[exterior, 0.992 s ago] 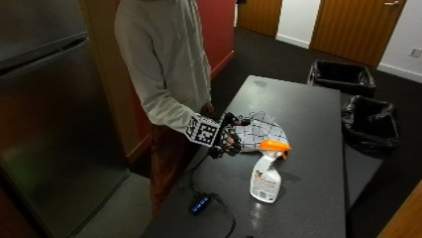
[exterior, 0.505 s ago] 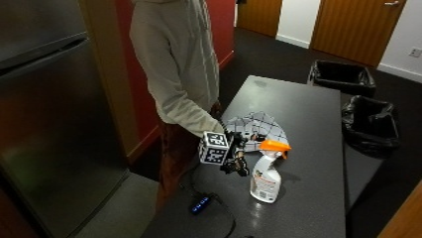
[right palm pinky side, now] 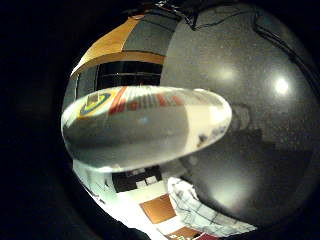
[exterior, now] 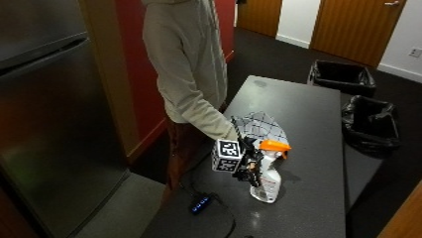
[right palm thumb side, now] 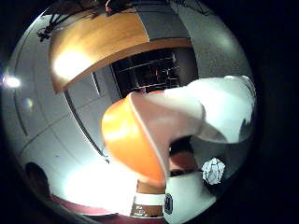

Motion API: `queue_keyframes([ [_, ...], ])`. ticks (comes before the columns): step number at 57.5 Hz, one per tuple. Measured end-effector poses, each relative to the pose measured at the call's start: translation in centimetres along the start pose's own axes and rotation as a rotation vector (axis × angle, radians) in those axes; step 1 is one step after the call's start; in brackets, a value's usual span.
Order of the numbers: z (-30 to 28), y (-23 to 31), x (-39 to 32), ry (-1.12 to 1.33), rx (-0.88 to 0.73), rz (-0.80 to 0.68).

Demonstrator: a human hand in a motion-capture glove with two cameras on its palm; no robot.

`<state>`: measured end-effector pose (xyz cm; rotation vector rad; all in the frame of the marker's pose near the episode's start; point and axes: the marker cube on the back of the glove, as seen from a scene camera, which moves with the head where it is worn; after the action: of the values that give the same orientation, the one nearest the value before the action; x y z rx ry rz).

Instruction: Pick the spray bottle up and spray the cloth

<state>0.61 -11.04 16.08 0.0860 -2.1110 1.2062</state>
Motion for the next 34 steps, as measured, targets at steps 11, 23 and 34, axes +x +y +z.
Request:
queue_keyframes([
  [11, 1.1, -2.5, -1.9, 0.060, 0.017, -0.025],
  [23, 2.7, -4.4, -3.1, 0.090, -0.050, -0.093],
  [34, 5.2, -6.1, -4.2, 0.157, -0.136, -0.132],
])
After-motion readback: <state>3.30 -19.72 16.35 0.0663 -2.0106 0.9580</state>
